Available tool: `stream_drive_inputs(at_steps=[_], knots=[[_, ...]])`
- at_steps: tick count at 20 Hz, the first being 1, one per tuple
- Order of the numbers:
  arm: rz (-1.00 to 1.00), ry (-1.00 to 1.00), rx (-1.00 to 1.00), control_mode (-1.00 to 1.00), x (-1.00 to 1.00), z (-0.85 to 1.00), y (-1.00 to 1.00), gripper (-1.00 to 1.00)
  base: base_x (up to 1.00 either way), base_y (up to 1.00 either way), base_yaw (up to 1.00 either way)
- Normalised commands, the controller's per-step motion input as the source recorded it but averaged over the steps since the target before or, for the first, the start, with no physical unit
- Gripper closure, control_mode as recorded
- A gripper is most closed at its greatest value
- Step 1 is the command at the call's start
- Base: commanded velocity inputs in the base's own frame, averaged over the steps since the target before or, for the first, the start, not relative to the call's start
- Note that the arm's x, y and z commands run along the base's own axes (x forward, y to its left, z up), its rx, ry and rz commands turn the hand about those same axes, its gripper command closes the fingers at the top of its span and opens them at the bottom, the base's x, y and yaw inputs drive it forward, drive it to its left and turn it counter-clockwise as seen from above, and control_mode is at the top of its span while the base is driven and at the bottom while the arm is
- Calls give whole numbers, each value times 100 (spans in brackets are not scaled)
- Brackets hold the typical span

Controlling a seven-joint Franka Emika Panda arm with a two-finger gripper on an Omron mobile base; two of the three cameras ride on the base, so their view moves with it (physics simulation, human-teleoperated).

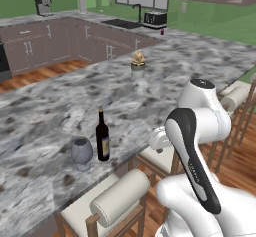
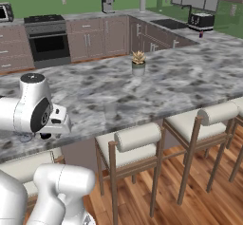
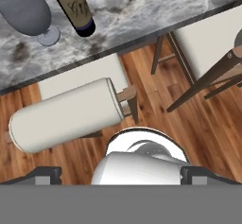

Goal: There is a wine glass and glass cup on the dining counter. Place the wine bottle next to the wine glass and the juice bottle next to the glass cup.

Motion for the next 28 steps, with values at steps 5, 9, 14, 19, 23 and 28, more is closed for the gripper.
stream_drive_inputs(at_steps=[5, 9, 14, 19, 23, 28], knots=[[0, 0, 0, -100, 0, 0, 0, -100, 0, 0, 0], [0, 0, 1, 100, -1, 0, 0, -100, -7, 0, 0], [0, 0, 0, 100, 0, 0, 0, -100, -51, 0, -4], [0, 0, 0, 100, 0, 0, 0, -100, -67, 0, -3], [0, 0, 0, 100, 0, 0, 0, -100, -77, 0, 0], [0, 0, 0, 100, 0, 0, 0, -100, -65, 24, 28]])
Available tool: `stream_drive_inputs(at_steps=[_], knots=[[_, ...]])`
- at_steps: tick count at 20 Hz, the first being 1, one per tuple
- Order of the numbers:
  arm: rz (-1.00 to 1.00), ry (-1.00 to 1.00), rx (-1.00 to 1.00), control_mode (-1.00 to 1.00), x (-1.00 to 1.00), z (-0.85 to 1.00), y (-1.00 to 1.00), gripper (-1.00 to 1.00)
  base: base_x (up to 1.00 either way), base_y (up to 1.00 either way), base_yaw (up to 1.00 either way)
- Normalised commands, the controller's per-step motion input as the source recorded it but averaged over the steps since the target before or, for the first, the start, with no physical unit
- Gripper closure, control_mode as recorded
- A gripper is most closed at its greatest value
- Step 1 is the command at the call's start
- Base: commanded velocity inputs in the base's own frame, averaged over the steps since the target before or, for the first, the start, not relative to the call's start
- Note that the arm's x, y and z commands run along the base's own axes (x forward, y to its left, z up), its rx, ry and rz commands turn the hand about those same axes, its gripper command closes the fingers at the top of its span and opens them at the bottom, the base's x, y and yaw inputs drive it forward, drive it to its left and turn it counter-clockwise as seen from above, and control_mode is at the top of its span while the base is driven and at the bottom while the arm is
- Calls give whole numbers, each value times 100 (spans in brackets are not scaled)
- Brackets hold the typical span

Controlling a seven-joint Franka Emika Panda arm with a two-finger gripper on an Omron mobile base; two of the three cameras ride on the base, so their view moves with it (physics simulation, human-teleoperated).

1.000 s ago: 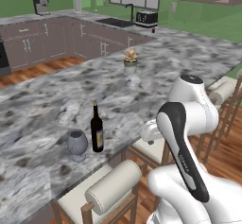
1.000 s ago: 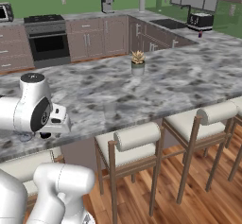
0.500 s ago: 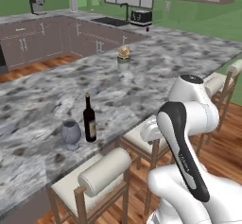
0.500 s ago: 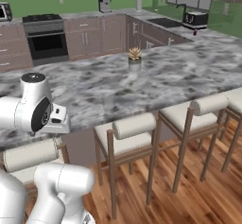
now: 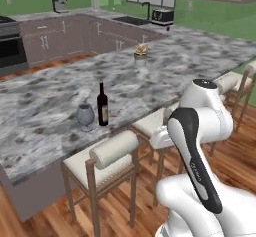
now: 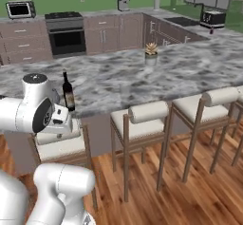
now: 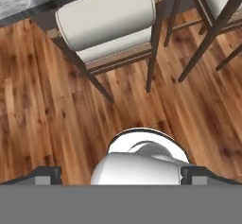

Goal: There is a wine glass and glass cup on the dining counter. Place the wine bottle next to the wine glass and the juice bottle next to the glass cup.

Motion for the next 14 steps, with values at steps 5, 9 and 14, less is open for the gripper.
stream_drive_inputs(at_steps=[5, 9, 14], knots=[[0, 0, 0, 100, 0, 0, 0, -100, -30, 59, 57], [0, 0, 0, 100, 0, 0, 0, -100, -24, 65, 46], [0, 0, 0, 100, 0, 0, 0, -100, -4, 76, 26]])
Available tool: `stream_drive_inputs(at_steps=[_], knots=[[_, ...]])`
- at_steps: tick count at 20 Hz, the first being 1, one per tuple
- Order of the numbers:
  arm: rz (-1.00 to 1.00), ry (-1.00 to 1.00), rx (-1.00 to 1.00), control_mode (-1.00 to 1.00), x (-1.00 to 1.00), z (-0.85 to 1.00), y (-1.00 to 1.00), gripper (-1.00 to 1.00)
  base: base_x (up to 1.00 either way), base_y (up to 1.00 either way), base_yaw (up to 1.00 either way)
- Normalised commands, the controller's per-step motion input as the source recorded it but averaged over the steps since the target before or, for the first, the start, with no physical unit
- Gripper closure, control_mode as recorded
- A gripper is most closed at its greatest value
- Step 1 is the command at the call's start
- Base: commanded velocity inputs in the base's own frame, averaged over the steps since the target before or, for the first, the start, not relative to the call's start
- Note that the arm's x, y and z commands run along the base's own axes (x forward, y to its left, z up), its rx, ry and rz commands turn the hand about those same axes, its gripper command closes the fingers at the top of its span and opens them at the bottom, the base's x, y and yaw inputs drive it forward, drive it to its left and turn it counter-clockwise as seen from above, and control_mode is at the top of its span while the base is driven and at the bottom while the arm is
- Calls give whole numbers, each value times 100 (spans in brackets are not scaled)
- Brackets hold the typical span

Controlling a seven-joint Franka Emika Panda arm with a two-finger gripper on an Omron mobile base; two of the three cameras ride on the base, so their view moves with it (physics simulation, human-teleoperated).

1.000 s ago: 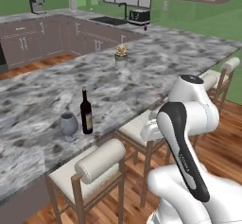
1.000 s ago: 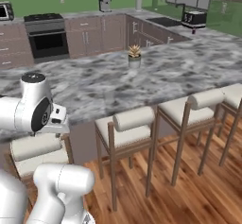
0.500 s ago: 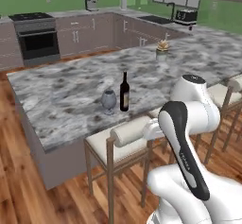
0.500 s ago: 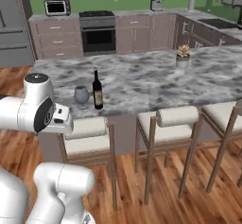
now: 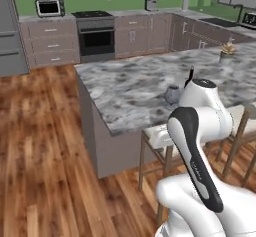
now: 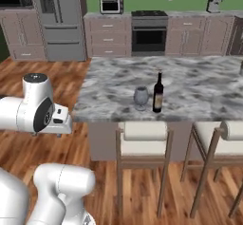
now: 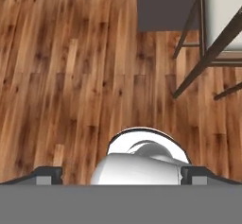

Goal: There is a wine glass and glass cup on the dining counter. Place the wine bottle next to the wine glass and the juice bottle next to the glass cup.

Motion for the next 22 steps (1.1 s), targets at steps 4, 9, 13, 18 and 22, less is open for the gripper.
stream_drive_inputs(at_steps=[4, 9, 13, 18, 22], knots=[[0, 0, 0, 100, 0, 0, 0, -100, 20, 91, 1], [0, 0, 0, 100, 0, 0, 0, -100, 30, 88, 0], [0, 0, 0, 100, 0, 0, 0, -100, 39, 84, -3], [0, 0, 0, 100, 0, 0, 0, -100, 52, 73, -13], [0, 0, 0, 100, 0, 0, 0, -100, 65, 61, -21]])
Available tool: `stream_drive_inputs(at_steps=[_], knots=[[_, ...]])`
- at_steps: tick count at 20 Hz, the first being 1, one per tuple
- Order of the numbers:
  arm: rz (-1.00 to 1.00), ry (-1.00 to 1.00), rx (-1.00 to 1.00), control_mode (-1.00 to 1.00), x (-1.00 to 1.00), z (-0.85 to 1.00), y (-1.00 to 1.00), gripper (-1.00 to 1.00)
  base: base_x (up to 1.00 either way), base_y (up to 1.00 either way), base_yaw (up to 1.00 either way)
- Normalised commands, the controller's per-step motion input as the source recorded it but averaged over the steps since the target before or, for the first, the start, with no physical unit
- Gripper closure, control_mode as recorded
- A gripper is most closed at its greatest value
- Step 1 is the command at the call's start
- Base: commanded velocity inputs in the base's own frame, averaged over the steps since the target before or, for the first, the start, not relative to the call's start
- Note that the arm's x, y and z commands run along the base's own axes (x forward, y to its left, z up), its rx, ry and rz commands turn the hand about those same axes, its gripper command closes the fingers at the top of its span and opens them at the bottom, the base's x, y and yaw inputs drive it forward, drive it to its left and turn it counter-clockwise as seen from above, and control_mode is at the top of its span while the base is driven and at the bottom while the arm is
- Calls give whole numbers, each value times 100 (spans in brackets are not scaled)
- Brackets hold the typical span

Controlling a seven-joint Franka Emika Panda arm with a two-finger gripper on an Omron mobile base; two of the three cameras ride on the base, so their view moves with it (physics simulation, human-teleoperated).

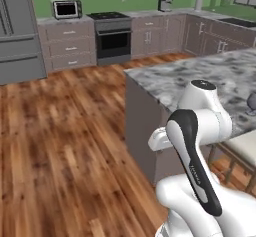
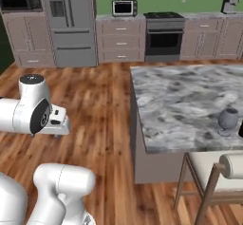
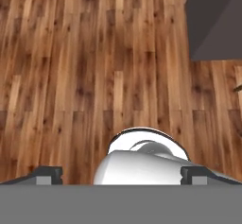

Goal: There is a wine glass and glass cup on the dining counter. Place the wine bottle next to the wine glass and the juice bottle next to the glass cup.

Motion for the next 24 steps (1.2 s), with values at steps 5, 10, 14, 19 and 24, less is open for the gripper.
stream_drive_inputs(at_steps=[5, 10, 14, 19, 24], knots=[[0, 0, 0, 100, 0, 0, 0, -100, 75, 55, -18], [0, 0, 0, 100, 0, 0, 0, -100, 90, 45, -7], [0, 0, 0, 100, 0, 0, 0, -100, 90, 46, -4], [0, 0, 0, 100, 0, 0, 0, -100, 88, 55, 0], [0, 0, 0, 100, 0, 0, 0, -100, 87, 52, -1]])
